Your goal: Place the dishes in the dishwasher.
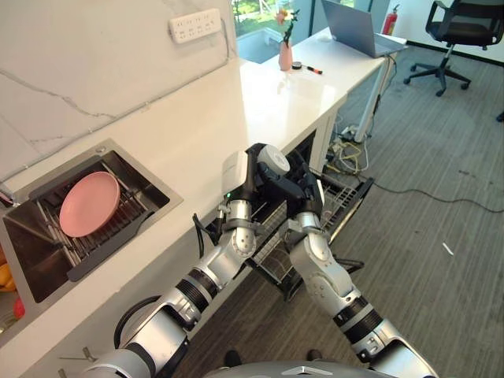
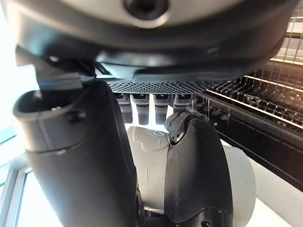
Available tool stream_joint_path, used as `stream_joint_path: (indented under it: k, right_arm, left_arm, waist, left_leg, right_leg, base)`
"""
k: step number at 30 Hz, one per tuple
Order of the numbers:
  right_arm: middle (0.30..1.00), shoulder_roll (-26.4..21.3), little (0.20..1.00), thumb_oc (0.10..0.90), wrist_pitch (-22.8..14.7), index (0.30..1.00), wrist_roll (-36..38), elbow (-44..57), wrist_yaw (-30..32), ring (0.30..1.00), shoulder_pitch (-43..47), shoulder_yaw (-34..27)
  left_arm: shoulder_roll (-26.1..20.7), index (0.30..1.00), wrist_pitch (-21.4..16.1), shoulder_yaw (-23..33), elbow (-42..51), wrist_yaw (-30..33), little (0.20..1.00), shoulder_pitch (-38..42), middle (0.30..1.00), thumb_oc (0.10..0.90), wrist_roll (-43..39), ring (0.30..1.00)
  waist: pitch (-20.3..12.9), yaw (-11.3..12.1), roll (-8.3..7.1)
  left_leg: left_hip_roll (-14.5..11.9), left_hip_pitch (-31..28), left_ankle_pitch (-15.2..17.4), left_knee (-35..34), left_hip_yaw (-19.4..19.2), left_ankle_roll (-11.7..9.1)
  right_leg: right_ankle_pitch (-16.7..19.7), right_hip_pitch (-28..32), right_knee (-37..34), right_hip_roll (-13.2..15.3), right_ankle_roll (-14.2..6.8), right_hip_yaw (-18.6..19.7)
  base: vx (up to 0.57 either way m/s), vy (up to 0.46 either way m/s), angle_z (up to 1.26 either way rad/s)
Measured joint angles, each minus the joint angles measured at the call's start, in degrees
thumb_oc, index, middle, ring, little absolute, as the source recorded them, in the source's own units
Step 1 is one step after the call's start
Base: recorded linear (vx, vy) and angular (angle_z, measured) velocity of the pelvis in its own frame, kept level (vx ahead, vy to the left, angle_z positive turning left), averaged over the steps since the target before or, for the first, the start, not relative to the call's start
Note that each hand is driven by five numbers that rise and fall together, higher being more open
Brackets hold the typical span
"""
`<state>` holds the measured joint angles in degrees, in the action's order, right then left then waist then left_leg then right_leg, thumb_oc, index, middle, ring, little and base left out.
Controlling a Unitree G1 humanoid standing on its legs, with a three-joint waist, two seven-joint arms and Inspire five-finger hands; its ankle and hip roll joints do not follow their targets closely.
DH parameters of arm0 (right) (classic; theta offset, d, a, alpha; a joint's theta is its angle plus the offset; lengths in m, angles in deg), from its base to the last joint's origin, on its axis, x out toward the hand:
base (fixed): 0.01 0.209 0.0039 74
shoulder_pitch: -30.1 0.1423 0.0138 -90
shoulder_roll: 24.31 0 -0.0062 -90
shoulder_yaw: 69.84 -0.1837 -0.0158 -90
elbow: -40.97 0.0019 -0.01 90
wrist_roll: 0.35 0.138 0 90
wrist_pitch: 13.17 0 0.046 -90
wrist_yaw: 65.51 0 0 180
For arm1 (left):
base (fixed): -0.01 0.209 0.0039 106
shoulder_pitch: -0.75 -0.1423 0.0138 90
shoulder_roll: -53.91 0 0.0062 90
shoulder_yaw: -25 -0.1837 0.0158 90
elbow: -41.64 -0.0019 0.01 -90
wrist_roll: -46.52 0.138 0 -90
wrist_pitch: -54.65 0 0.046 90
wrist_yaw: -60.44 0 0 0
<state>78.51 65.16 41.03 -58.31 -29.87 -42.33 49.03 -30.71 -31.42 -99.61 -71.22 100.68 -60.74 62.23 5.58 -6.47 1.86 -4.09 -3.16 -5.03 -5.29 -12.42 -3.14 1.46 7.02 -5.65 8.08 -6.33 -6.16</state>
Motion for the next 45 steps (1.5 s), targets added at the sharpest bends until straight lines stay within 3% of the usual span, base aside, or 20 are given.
stream_joint_path:
  k: [20,21,22,23,25,29,30,31,32,42,43,45]
  right_arm:
    - [0.900,1.0,0.900,0.800,-2.0,0.900,10.5,-7.4,-3.4,0.900,2.1,1.7]
    - [0.761,1.1,0.761,0.707,-2.0,0.761,10.5,-7.9,-3.8,0.761,2.1,1.7]
    - [0.761,1.1,0.761,0.707,-2.0,0.761,10.5,-7.9,-3.8,0.761,2.1,1.7]
    - [0.599,1.1,0.599,0.599,-2.0,0.599,10.5,-8.2,-4.3,0.599,2.1,1.8]
    - [0.594,1.0,0.594,0.596,-2.0,0.594,10.5,-8.4,-4.4,0.594,2.3,1.9]
    - [0.594,0.9,0.594,0.596,-2.0,0.594,10.3,-9.4,-4.5,0.594,2.8,2.1]
    - [0.731,0.9,0.731,0.687,-2.0,0.731,10.2,-12.1,-5.1,0.731,4.5,2.1]
    - [0.731,0.9,0.731,0.687,-2.0,0.731,10.2,-12.1,-5.1,0.731,4.5,2.1]
    - [0.900,1.0,0.900,0.800,-2.1,0.900,10.2,-12.8,-5.3,0.900,5.3,2.1]
    - [0.900,2.5,0.900,0.800,-4.3,0.900,12.8,-15.2,-5.6,0.900,6.3,1.3]
    - [0.775,2.6,0.775,0.717,-4.5,0.775,12.8,-15.4,-5.7,0.775,6.3,1.3]
    - [0.319,2.6,0.319,0.413,-4.7,0.319,12.8,-15.4,-5.7,0.319,6.3,1.3]
  left_arm:
    - [0.9,0.300,0.0,0.0,-1.5,-1.5,0.300,0.0,0.300,0.400,-7.5,0.300]
    - [0.9,0.300,0.0,0.0,-1.5,-1.8,0.300,0.0,0.300,0.400,-7.9,0.300]
    - [0.9,0.300,0.0,0.0,-1.5,-1.8,0.300,0.0,0.300,0.400,-7.9,0.300]
    - [0.9,0.300,0.0,0.0,-1.5,-2.0,0.300,0.0,0.300,0.400,-8.5,0.300]
    - [0.9,0.300,0.0,0.0,-1.6,-2.0,0.300,0.0,0.300,0.400,-8.5,0.300]
    - [0.7,0.300,0.0,0.1,-1.7,-2.1,0.300,0.1,0.300,0.400,-8.5,0.300]
    - [0.8,0.300,0.1,0.0,-3.6,-2.6,0.300,1.6,0.300,0.400,-8.9,0.300]
    - [0.8,0.300,0.1,0.0,-3.6,-2.6,0.300,1.6,0.300,0.400,-8.9,0.300]
    - [0.8,0.300,0.1,0.1,-3.6,-2.7,0.300,1.8,0.300,0.400,-9.0,0.300]
    - [0.9,0.300,-0.1,0.1,-3.8,-3.8,0.300,2.3,0.300,0.400,-11.3,0.300]
    - [0.9,0.300,-0.1,0.1,-3.8,-4.0,0.300,2.3,0.300,0.400,-11.4,0.300]
    - [0.9,0.300,-0.1,0.1,-3.8,-4.3,0.300,2.3,0.300,0.400,-11.8,0.300]
  waist:
    - [-0.5,0.4,0.07]
    - [-0.5,0.5,0.06]
    - [-0.5,0.5,0.06]
    - [-0.5,0.7,0.05]
    - [-0.6,0.8,0.04]
    - [-0.7,0.9,-0.07]
    - [-1.0,1.0,-0.39]
    - [-1.0,1.0,-0.39]
    - [-1.1,1.0,-0.43]
    - [-1.2,1.3,-0.55]
    - [-1.2,1.3,-0.55]
    - [-1.2,1.3,-0.55]
  left_leg:
    - [-0.2,0.0,0.0,0.0,0.5,0.0]
    - [-0.2,0.0,0.0,0.0,0.5,0.0]
    - [-0.2,0.0,0.0,0.0,0.5,0.0]
    - [-0.2,0.0,0.0,0.0,0.5,0.0]
    - [-0.2,0.0,0.0,0.0,0.5,0.0]
    - [-0.2,0.0,0.0,0.0,0.6,0.0]
    - [-0.2,0.1,0.0,0.0,0.7,0.0]
    - [-0.2,0.1,0.0,0.0,0.7,0.0]
    - [-0.2,0.1,0.0,0.0,0.8,0.0]
    - [-0.2,0.2,0.0,0.0,1.0,0.0]
    - [-0.2,0.2,0.0,0.0,1.0,0.0]
    - [-0.2,0.3,0.0,0.0,1.1,0.0]
  right_leg:
    - [0.0,0.2,0.0,-0.2,0.0,-0.4]
    - [0.0,0.2,0.0,-0.2,0.0,-0.4]
    - [0.0,0.2,0.0,-0.2,0.0,-0.4]
    - [0.0,0.2,0.0,-0.2,0.0,-0.4]
    - [0.0,0.2,0.0,-0.2,0.0,-0.4]
    - [0.0,0.2,0.0,-0.2,0.0,-0.4]
    - [0.0,0.2,0.0,-0.2,0.0,-0.6]
    - [0.0,0.2,0.0,-0.2,0.0,-0.6]
    - [0.0,0.2,0.0,-0.2,0.0,-0.6]
    - [0.0,0.2,0.0,-0.2,0.0,-0.9]
    - [0.0,0.2,0.0,-0.2,0.0,-0.9]
    - [0.0,0.3,0.0,-0.2,0.0,-1.0]
  base:
    - [0.00,0.001,0.01]
    - [0.00,0.000,0.00]
    - [0.00,0.000,0.00]
    - [0.00,0.000,0.00]
    - [0.00,0.000,0.00]
    - [0.00,0.000,0.00]
    - [0.00,0.000,0.00]
    - [0.00,-0.004,0.04]
    - [0.00,0.000,0.00]
    - [0.00,0.000,0.00]
    - [0.00,0.000,0.00]
    - [0.00,0.000,0.00]
